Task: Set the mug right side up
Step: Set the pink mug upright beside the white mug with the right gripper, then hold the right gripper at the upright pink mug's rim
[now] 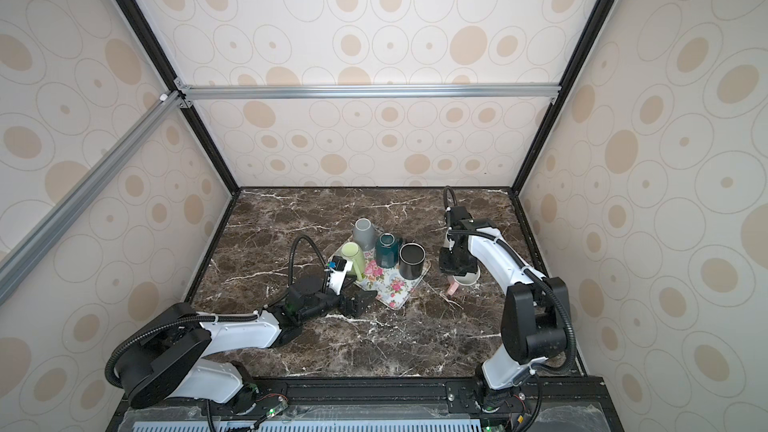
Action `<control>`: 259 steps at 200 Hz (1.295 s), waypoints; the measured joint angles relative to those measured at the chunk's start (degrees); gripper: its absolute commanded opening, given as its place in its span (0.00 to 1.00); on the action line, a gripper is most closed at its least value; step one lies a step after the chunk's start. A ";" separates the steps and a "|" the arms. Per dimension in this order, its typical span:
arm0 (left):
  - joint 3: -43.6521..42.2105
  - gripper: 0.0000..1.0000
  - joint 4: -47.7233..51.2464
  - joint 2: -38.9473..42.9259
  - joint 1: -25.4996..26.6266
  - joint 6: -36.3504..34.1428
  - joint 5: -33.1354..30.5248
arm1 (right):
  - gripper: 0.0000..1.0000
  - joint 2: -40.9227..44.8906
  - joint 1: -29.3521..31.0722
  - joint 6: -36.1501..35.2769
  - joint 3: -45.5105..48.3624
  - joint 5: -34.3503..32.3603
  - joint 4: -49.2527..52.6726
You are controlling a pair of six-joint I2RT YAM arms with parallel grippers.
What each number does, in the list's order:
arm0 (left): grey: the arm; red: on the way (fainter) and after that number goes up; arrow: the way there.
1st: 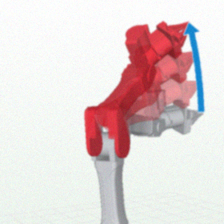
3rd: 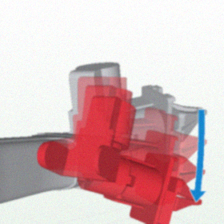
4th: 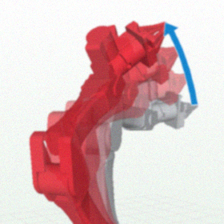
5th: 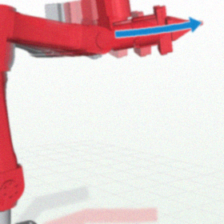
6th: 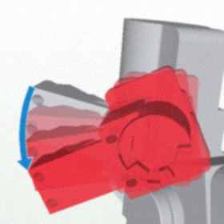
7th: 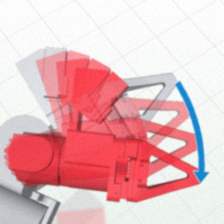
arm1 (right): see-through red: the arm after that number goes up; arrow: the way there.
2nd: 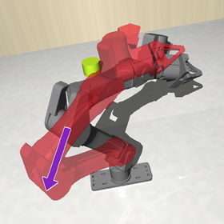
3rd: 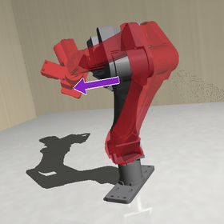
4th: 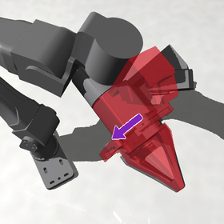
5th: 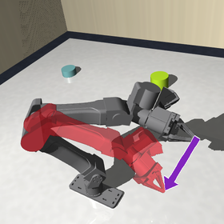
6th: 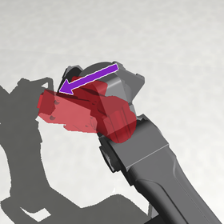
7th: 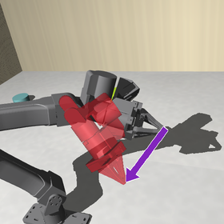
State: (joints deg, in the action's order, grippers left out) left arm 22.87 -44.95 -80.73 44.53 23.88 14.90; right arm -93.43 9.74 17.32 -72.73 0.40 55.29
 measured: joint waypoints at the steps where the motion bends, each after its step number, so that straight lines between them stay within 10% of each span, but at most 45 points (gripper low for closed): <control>1: 0.00 0.98 0.00 0.02 0.00 0.00 0.00 | 0.00 -0.11 -0.11 -0.09 -0.13 0.02 0.02; 22: 0.00 0.98 0.04 0.09 0.00 -0.02 -0.02 | 0.31 -1.33 -0.87 -0.76 -1.57 -0.04 0.22; 49: 0.02 0.98 0.04 0.09 0.00 -0.02 -0.04 | 0.48 -2.95 -1.22 -2.01 -3.72 -1.55 0.24; 259: 0.00 0.98 0.20 0.07 0.02 -0.37 -0.94 | 0.42 -12.48 -1.51 -3.43 -17.92 -15.74 4.33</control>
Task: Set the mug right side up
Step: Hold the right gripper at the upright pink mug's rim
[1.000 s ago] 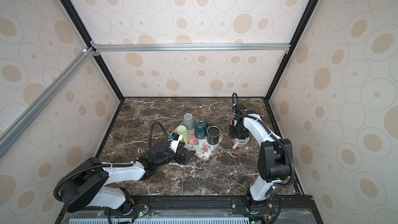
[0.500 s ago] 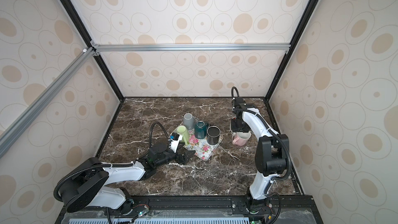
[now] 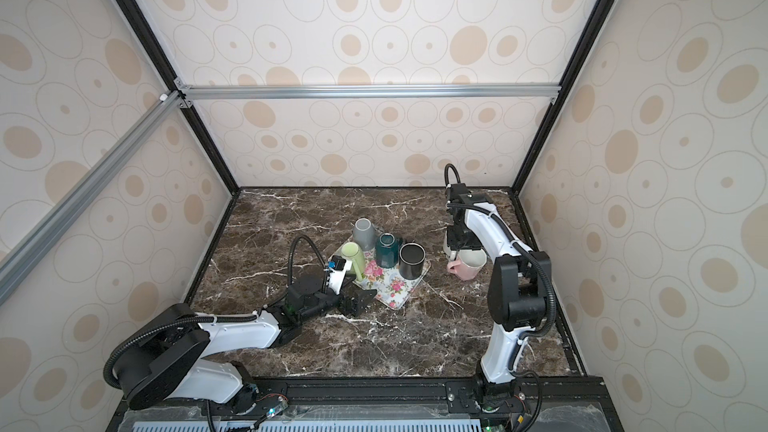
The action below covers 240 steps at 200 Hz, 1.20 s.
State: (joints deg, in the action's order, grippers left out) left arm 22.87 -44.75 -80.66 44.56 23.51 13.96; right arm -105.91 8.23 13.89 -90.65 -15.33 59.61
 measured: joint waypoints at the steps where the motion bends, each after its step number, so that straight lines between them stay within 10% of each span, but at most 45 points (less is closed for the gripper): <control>1: 0.00 0.98 0.02 0.00 0.00 0.00 0.00 | 0.42 -0.07 0.00 -0.02 -0.04 -0.07 -0.02; 110: 0.00 0.98 0.09 0.00 0.00 0.00 -0.13 | 0.05 -3.72 -0.59 0.00 -0.74 -4.09 0.26; 240: 0.00 0.98 0.28 0.00 0.00 -0.44 -0.57 | 0.01 -5.60 -3.23 0.17 -3.39 -7.04 -1.16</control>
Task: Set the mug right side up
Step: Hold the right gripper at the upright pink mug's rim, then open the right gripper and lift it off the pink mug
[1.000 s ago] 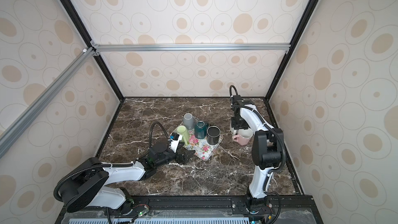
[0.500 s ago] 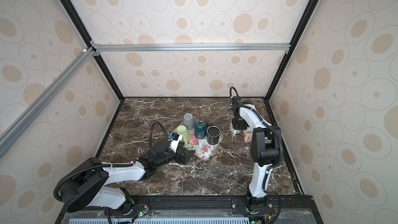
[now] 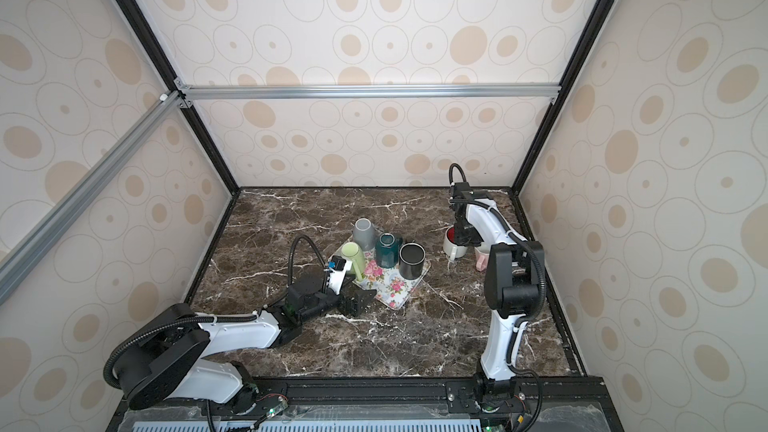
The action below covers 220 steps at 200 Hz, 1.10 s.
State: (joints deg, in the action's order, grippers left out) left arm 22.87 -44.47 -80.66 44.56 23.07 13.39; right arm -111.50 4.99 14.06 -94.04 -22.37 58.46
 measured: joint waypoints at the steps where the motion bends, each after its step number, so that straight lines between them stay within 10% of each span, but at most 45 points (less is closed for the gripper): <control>1: 0.00 0.98 0.00 0.00 0.00 0.00 0.00 | 0.01 0.00 -0.02 0.00 -0.02 0.00 0.00; 220: 0.02 0.98 0.02 0.00 0.09 0.00 -0.68 | 0.00 0.31 -3.48 1.51 -2.56 4.85 -1.29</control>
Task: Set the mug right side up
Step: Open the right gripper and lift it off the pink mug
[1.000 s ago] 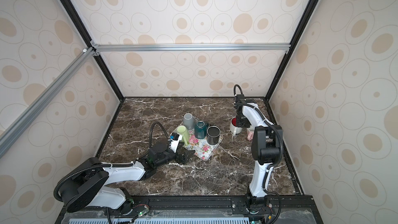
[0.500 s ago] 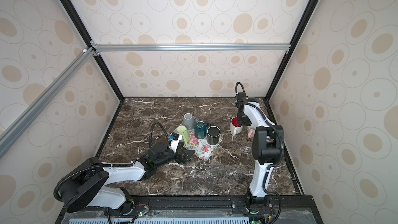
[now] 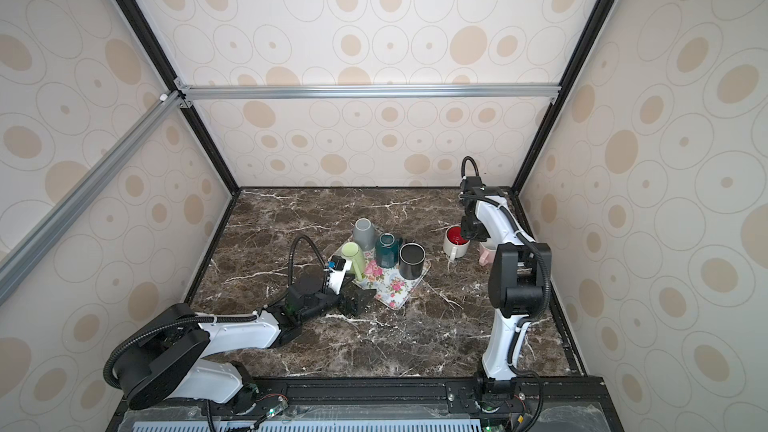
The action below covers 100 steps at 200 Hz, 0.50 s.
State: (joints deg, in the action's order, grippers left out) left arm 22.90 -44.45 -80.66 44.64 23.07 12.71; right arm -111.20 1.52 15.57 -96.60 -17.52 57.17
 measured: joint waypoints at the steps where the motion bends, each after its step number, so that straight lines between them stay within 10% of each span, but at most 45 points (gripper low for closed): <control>1: -0.02 0.98 0.00 0.00 0.00 0.00 -0.02 | 0.00 0.00 -0.02 0.00 0.00 0.13 -0.04; 82: 0.00 0.98 0.09 0.00 0.00 -0.02 -0.22 | 0.04 0.83 -1.46 1.11 0.92 5.35 -3.41; 100: 0.00 0.98 0.26 0.00 0.00 -0.04 -0.22 | 0.21 0.85 -1.75 1.49 1.16 6.16 -3.65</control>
State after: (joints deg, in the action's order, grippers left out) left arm 22.90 -44.18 -80.66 44.64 23.03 12.49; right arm -110.34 -0.23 17.06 -95.44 -11.35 53.52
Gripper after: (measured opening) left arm 0.982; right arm 0.094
